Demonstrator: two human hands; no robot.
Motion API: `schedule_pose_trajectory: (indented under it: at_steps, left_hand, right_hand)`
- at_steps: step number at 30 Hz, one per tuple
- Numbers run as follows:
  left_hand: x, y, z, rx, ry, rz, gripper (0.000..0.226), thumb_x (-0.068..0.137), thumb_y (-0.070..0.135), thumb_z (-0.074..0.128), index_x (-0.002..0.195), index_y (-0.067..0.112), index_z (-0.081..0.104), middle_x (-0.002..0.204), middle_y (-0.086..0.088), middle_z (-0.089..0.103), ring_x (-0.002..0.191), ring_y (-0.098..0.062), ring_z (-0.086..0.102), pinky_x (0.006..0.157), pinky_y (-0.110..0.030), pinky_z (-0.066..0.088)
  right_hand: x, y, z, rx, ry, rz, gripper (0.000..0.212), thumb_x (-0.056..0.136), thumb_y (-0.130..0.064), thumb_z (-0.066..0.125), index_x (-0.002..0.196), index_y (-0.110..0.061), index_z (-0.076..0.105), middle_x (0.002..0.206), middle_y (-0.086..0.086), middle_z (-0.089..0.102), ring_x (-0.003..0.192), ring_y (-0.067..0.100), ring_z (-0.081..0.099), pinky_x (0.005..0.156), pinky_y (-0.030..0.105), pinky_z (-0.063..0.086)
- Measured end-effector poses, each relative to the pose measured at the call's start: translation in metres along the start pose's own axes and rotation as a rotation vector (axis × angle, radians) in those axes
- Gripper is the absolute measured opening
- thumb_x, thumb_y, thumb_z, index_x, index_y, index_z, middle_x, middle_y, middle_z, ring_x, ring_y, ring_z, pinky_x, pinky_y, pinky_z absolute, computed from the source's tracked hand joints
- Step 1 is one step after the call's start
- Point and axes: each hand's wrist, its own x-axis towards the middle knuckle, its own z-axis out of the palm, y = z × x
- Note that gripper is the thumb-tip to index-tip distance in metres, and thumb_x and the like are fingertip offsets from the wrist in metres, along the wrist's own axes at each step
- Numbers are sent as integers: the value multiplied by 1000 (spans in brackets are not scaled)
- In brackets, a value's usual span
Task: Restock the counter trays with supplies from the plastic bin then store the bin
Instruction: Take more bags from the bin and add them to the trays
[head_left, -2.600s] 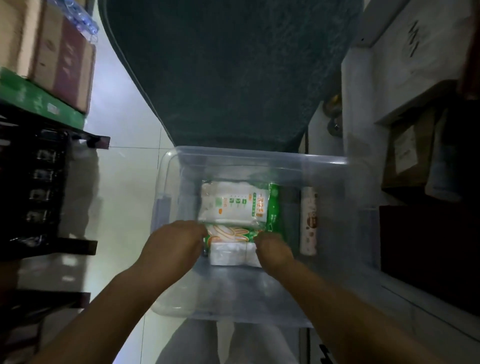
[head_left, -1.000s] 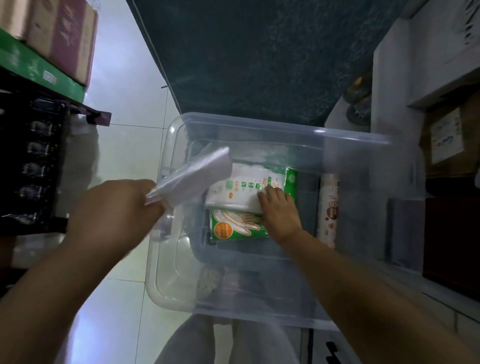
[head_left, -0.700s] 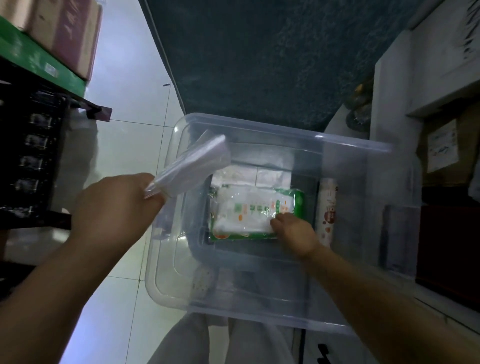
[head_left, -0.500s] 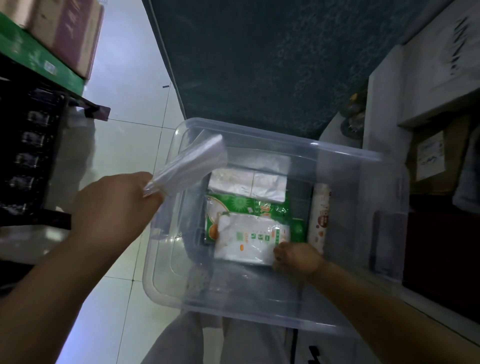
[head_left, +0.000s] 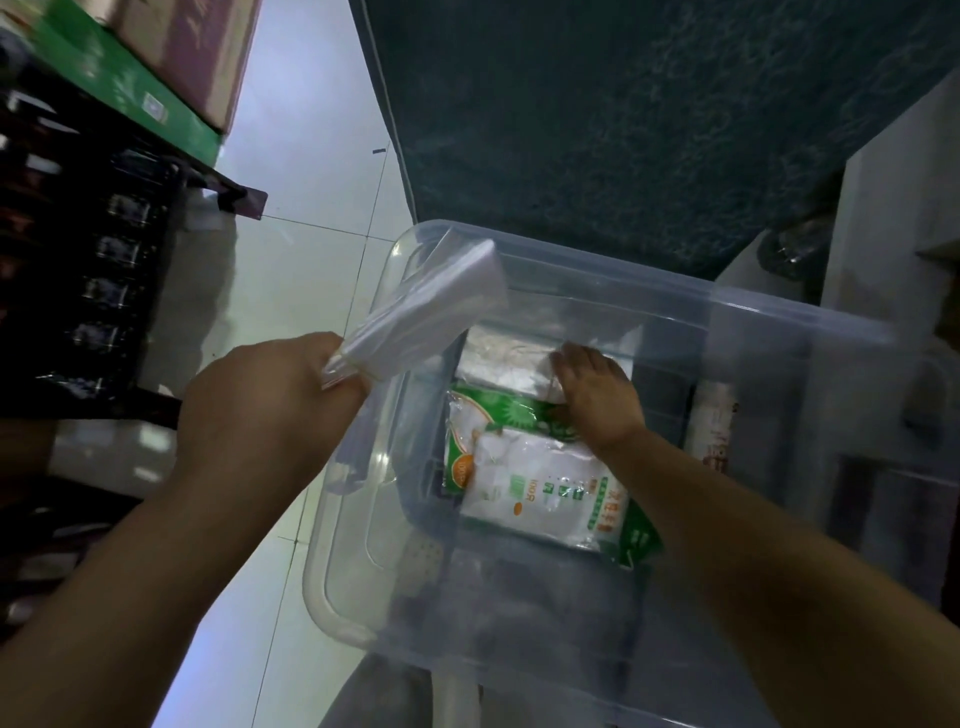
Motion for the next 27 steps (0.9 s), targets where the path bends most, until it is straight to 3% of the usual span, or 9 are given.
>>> schedule_pose_trajectory:
  at_steps: [3,5,10,16,19,22,27]
  left_hand:
    - [4,0,1,30,-6,9,22,88,36,50,74,21,60,51,7,43,54,-23,43,48,-23,23]
    - [5,0,2,19,-14,-5,22,88,33,49,74,19,60,51,7,42,52,-21,42,49,-24,26]
    - [8,0,5,-41,-3,-11,21,89,32,49,74,23,60,54,8,49,49,-10,45,47,-20,23]
    - [3,-4,0,-89,-10,-21,17,85,32,55,72,24,63,48,13,42,44,-4,40,44,-18,23]
    - [-11,-5,-13,-96,-17,42,18,84,33,56,68,24,53,50,10,40,47,-13,43,48,-23,31]
    - [-30,-3,-32,-124,-22,90,24,82,34,57,63,27,45,50,11,39,52,-18,43,53,-28,34]
    - [-69,10,-66,-297,-128,124,7,84,21,60,85,16,65,74,-9,65,72,-31,63,71,-40,53]
  right_hand:
    - [2,3,-6,-26,8,-61,59,86,-7,59,139,-5,33,140,21,45,126,35,44,102,43,40]
    - [1,4,-11,-51,4,-77,58,85,-1,53,139,-2,32,136,24,47,121,37,47,96,45,44]
    - [3,-7,-24,-143,-68,-24,45,90,-5,43,134,-5,35,131,19,50,114,34,51,85,44,48]
    - [-31,-23,-51,-124,-87,-5,32,86,-5,53,117,-9,49,104,12,66,84,29,65,60,34,44]
    - [-74,-33,-75,-61,-46,105,28,88,-8,47,114,-13,54,93,6,69,71,25,66,53,29,38]
    - [-124,-45,-104,30,-7,273,28,89,-11,40,113,-16,54,91,7,71,72,29,68,54,28,37]
    - [-225,-78,-164,202,135,594,22,86,-12,44,101,-16,60,89,10,72,76,33,67,62,33,49]
